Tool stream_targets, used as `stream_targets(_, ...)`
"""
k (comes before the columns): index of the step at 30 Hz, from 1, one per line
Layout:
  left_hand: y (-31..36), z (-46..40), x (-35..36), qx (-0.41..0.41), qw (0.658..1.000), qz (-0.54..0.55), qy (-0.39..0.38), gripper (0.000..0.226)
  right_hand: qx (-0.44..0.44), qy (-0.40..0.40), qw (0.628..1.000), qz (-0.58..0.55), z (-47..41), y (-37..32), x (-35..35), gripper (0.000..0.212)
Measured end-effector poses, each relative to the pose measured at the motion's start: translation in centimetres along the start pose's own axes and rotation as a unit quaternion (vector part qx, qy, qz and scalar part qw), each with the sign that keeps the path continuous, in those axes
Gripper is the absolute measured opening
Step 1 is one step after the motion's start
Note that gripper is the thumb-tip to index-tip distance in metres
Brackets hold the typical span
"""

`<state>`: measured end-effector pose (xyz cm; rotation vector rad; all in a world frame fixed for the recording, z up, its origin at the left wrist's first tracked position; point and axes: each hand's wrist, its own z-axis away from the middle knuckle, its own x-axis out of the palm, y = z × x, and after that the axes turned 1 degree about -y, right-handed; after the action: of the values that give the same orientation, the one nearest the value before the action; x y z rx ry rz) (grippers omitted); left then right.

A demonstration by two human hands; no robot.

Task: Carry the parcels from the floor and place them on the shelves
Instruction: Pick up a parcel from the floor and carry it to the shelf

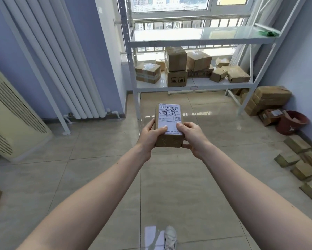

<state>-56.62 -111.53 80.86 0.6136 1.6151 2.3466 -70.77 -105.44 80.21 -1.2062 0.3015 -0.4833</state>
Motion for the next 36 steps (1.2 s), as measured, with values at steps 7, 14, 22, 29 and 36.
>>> stream_targets(7,5.5,-11.9,0.9,0.016,1.0,0.004,0.019,0.067,-0.007,-0.021,1.0,0.011,-12.5,-6.1,1.0,0.048)
stream_targets(14,9.6,-23.0,0.4,0.011,1.0,-0.004,0.026,0.058,-0.001,-0.024,1.0,0.015,-23.7,-10.1,2.9,0.049)
stream_targets(22,15.5,-36.9,-1.6,0.023,0.999,-0.022,0.001,0.058,-0.017,-0.006,1.0,0.012,-36.9,-15.4,6.4,0.044)
stream_targets(29,19.8,-47.7,-2.2,0.019,0.999,-0.03,-0.018,0.049,-0.021,0.013,1.0,0.007,-46.9,-19.7,8.4,0.049)
stream_targets(36,22.9,-59.9,-2.1,0.022,0.999,-0.024,-0.012,0.057,-0.023,0.007,1.0,-0.004,-58.5,-23.5,9.2,0.046)
